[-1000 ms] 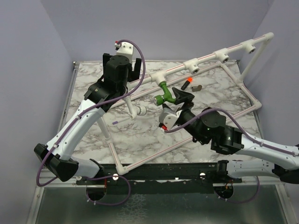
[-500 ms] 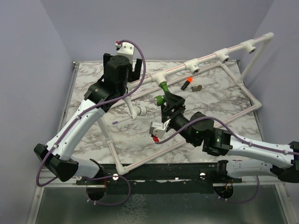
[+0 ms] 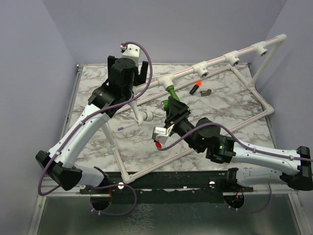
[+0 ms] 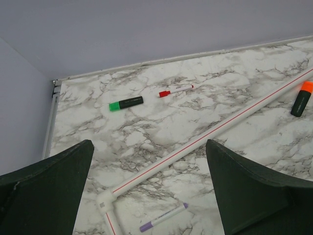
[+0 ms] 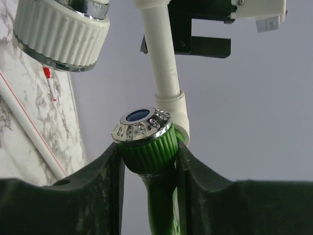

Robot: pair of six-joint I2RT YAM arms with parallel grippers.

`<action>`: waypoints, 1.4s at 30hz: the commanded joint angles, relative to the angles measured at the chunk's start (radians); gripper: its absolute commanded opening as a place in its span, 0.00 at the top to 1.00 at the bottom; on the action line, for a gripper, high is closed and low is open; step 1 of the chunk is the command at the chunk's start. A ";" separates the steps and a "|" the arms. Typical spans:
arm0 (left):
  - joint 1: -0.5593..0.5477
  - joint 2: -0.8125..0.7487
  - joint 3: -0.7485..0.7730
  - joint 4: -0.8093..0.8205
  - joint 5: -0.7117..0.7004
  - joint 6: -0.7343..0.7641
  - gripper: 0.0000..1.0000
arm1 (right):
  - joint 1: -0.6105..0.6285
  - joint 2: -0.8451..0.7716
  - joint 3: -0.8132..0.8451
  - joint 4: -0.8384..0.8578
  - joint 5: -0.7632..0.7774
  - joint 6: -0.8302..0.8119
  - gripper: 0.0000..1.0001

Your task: Install the water faucets

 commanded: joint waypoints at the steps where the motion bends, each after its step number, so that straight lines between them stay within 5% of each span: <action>1: -0.014 -0.024 0.001 -0.028 0.017 0.008 0.02 | -0.019 0.005 -0.009 0.120 0.013 0.051 0.75; 3: -0.015 -0.025 0.000 -0.028 0.018 0.008 0.02 | -0.021 0.005 -0.007 0.134 0.007 0.107 0.97; 4: -0.015 -0.025 -0.001 -0.028 0.017 0.008 0.02 | -0.021 0.005 -0.006 0.140 0.005 0.139 0.99; 15: -0.015 -0.031 -0.003 -0.028 0.016 0.008 0.02 | -0.026 -0.007 -0.010 0.325 0.030 0.570 1.00; 25: -0.017 -0.031 0.007 -0.028 0.008 0.008 0.02 | -0.026 0.007 -0.013 0.232 0.015 0.493 0.99; 33: -0.015 -0.012 0.044 -0.028 -0.021 -0.017 0.02 | -0.026 -0.026 0.033 0.043 0.031 0.417 0.45; 42: -0.016 0.014 0.148 -0.028 -0.012 -0.022 0.02 | -0.026 -0.094 0.148 -0.330 -0.002 0.462 0.11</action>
